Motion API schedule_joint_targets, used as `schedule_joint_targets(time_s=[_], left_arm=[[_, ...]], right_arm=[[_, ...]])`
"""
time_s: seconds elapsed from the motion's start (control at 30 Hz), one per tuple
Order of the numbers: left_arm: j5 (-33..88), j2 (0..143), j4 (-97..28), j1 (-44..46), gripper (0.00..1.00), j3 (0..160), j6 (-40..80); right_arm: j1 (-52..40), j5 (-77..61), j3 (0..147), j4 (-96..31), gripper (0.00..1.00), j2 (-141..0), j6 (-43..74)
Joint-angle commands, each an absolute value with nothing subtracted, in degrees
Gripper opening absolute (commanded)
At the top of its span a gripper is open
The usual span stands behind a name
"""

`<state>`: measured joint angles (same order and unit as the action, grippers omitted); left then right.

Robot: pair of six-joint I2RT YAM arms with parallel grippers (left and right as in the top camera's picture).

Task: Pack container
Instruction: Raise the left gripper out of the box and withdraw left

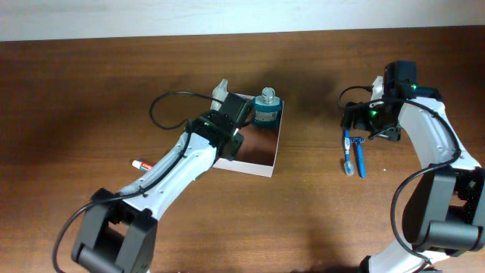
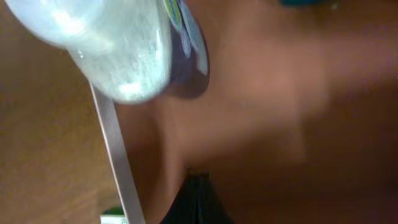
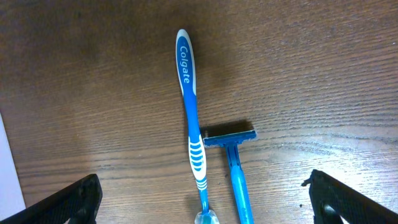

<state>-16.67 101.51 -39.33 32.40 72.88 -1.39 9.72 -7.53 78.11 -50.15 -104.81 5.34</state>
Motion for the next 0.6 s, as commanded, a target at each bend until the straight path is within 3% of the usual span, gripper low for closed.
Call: schedule_joint_targets(time_s=[0.0, 0.57], left_arm=[[-12.1, 99.79, -40.95, 32.64, 0.0, 73.25, 1.37], [-11.77, 91.64, -42.72, 24.77, 0.0, 73.23, 14.68]], right_arm=[[9.78, -7.2, 78.74, -50.15, 0.99, -103.55, 4.89], [9.78, -7.2, 78.74, -50.15, 0.99, -103.55, 4.86]])
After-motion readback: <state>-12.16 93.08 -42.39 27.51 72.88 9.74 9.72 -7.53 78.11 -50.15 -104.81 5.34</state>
